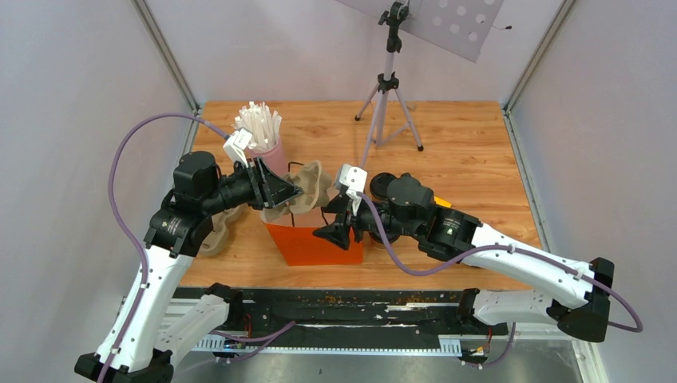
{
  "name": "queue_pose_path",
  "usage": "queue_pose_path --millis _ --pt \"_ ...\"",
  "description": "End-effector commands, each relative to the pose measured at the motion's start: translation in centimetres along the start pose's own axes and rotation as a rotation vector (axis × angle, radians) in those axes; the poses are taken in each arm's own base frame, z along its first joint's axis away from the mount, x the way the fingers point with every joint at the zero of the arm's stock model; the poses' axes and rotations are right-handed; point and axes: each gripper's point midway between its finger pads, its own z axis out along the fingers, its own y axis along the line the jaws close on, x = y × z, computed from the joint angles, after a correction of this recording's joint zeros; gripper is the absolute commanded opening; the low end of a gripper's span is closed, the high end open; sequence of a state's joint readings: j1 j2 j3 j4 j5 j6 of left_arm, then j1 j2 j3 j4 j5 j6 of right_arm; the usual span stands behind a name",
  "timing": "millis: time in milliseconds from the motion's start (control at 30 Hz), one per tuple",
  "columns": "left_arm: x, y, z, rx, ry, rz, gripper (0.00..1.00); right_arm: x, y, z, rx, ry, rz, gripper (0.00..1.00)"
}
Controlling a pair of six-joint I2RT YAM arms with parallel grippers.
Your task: Pack the takeout coffee
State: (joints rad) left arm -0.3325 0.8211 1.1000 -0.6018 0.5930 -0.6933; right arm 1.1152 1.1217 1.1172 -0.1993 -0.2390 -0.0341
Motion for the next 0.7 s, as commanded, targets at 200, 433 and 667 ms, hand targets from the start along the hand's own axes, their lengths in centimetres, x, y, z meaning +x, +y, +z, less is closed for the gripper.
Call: queue_pose_path --millis 200,433,667 --pt "0.0 0.0 -0.1 -0.011 0.003 -0.004 0.41 -2.3 -0.1 -0.1 0.055 -0.127 -0.096 0.13" --pt "0.1 1.2 -0.4 -0.082 0.013 0.024 0.40 -0.7 1.5 -0.8 -0.026 -0.099 -0.258 0.00" --pt "0.2 1.3 -0.2 -0.086 0.020 0.015 0.40 0.4 3.5 -1.8 -0.132 -0.100 -0.493 0.00"
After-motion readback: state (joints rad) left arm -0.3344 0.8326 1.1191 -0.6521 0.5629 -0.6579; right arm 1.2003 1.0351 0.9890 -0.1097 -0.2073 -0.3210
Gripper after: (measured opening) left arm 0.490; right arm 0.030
